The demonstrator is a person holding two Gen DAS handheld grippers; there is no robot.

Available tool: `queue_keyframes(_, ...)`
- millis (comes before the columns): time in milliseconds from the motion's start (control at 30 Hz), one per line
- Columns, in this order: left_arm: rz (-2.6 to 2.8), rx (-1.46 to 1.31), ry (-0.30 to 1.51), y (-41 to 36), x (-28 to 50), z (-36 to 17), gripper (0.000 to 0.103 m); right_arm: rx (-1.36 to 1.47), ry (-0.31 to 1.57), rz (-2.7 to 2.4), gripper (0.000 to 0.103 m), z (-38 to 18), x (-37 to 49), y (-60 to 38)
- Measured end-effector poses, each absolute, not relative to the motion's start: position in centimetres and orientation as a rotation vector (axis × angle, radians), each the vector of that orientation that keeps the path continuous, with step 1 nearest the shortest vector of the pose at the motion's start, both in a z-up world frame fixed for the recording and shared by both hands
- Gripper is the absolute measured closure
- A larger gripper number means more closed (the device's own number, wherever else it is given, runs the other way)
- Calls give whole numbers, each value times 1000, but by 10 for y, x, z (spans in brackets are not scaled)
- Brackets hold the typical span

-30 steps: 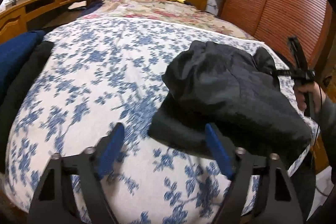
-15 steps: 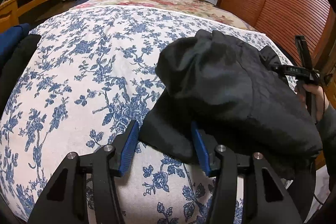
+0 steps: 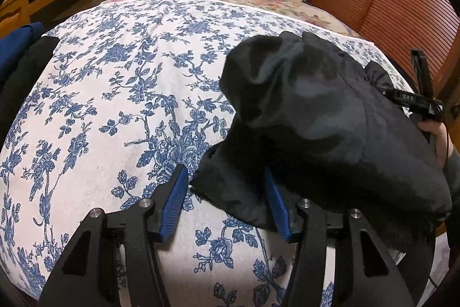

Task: Fold large clothes
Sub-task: 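Close the left tool on the jacket bundle beside the right tool, then lift the folded jacket with both tools and carry it toward the cabinets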

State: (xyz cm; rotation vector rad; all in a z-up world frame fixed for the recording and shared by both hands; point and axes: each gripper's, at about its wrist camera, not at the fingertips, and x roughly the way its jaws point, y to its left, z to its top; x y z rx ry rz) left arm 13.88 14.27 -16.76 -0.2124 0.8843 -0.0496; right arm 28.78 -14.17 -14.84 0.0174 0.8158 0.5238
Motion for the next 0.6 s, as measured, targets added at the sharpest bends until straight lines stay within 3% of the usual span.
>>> queue_keyframes(67,-50,-221,886,142,138,-167,49,18,818,526,24,-148,288,-142)
queue_keyframes(200,-91,-265,891,143,137,-164,81,10,804,550,44,-143,283,-141)
queue_keyframes(300,-88,-214,859,134,133,-152,86,-6,758,576,64,-136,275,-145)
queue_keyframes(367,-81,-180,817,126,128,-136,88,1,729,589,70,-128,268,-151)
queue_keyframes(600,-104,-132,719,105,113,-90,90,28,597,604,76,-100,228,-177)
